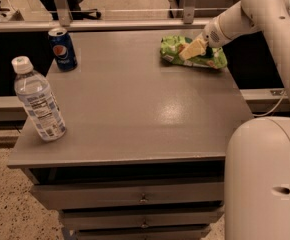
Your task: Pick green rice chip bag
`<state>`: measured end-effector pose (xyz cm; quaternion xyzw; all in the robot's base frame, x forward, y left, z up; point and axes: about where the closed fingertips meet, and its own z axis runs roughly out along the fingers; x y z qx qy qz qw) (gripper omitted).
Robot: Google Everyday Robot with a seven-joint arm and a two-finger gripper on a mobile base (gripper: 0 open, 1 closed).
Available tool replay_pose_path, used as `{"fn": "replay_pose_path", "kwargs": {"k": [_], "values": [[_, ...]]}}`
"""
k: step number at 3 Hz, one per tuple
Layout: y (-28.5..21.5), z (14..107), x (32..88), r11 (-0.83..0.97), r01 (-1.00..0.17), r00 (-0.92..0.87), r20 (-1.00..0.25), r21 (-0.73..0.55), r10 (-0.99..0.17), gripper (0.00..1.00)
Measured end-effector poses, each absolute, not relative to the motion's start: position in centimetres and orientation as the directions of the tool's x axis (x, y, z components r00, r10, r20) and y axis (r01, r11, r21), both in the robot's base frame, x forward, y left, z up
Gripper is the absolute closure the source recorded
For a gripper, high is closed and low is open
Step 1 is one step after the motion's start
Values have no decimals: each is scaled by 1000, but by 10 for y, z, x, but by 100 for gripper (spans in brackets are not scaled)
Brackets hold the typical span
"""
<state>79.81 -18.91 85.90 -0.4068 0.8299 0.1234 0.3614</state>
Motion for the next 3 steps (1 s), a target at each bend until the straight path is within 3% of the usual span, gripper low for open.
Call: {"fn": "replay_pose_path", "kwargs": {"k": [1, 2, 3], "values": [[-184, 888, 780, 612, -787, -376, -729, -74, -571, 95], [-172, 957, 739, 574, -813, -274, -804, -99, -527, 100], [-158, 969, 727, 555, -826, -256, -810, -100, -527, 100]]}}
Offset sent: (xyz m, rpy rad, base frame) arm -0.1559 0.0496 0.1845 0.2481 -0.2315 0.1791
